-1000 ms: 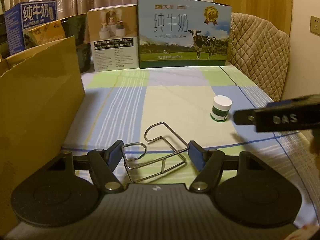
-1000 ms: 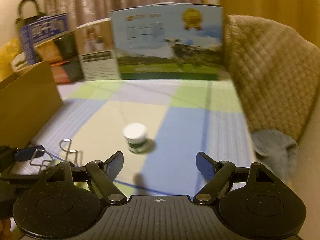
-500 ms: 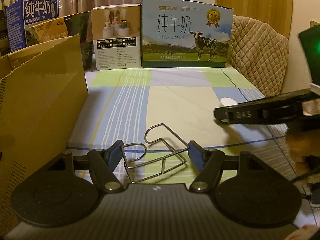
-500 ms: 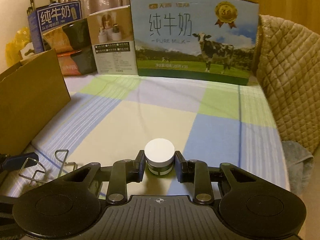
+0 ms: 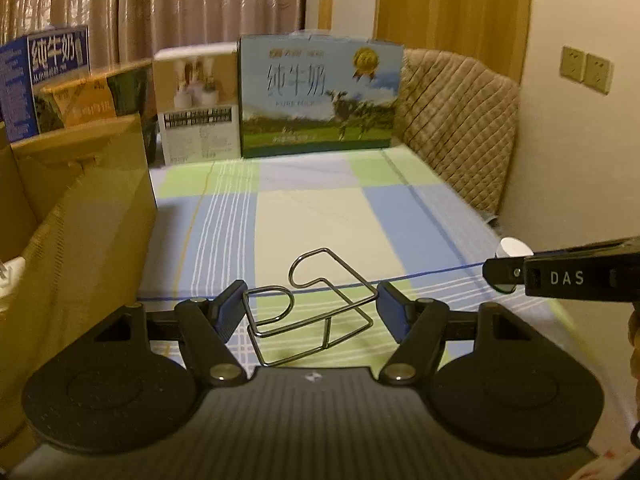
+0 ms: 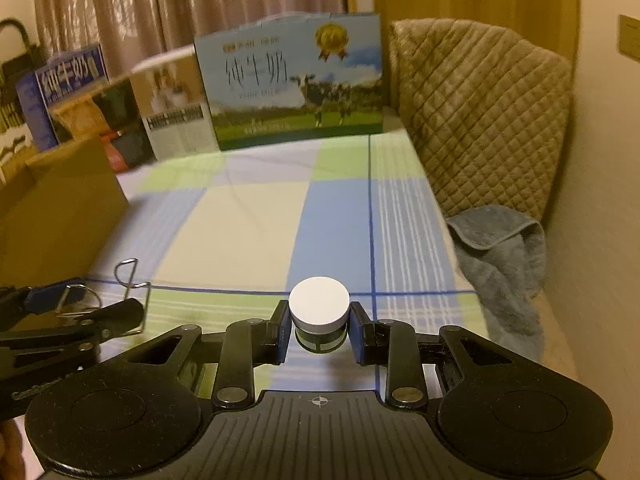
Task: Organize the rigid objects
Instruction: 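Lift the wire holder with the left gripper while the right lifts the jar toward the box, then lower the wire holder into the box with the left gripper and release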
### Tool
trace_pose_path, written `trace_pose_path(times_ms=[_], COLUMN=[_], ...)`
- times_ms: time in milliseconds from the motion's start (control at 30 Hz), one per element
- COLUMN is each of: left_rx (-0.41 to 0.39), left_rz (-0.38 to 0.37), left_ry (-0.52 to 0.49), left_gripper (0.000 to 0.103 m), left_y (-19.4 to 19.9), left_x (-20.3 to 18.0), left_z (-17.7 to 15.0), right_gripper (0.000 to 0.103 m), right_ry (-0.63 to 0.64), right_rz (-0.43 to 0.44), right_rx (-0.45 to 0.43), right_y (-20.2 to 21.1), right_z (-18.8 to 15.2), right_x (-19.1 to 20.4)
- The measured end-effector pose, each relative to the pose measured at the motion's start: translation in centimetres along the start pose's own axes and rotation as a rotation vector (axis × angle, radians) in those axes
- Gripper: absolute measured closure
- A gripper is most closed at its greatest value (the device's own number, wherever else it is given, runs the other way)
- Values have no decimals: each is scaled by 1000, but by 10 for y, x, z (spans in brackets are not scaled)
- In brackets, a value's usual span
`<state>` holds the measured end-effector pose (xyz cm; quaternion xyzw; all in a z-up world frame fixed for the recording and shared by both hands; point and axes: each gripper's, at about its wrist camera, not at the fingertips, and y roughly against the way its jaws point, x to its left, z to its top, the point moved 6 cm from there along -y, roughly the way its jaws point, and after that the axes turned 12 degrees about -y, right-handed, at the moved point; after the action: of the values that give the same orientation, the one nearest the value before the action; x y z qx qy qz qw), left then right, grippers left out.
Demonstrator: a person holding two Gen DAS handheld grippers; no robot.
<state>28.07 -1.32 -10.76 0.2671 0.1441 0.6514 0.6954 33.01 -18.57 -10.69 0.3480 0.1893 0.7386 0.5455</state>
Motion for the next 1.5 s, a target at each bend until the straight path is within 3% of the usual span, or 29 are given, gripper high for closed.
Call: trace_pose_path(times_ms=[367, 633, 1033, 1500], left_rx=[-61, -70, -58, -52], left_rz=[15, 55, 103, 127], left_ry=[-6, -11, 27, 59], left_gripper=[37, 37, 37, 37], left_y=[112, 178, 229, 253], left_x=[21, 53, 98, 130], left_z=[15, 11, -6, -19], right_gripper=[76, 76, 76, 76], right_ry=[8, 30, 74, 136], right_rz=[55, 113, 154, 179], right_rx=[-73, -80, -31, -8], right_y=[113, 155, 172, 171], right_z=[-1, -23, -67, -86], right_x=[59, 108, 164, 204])
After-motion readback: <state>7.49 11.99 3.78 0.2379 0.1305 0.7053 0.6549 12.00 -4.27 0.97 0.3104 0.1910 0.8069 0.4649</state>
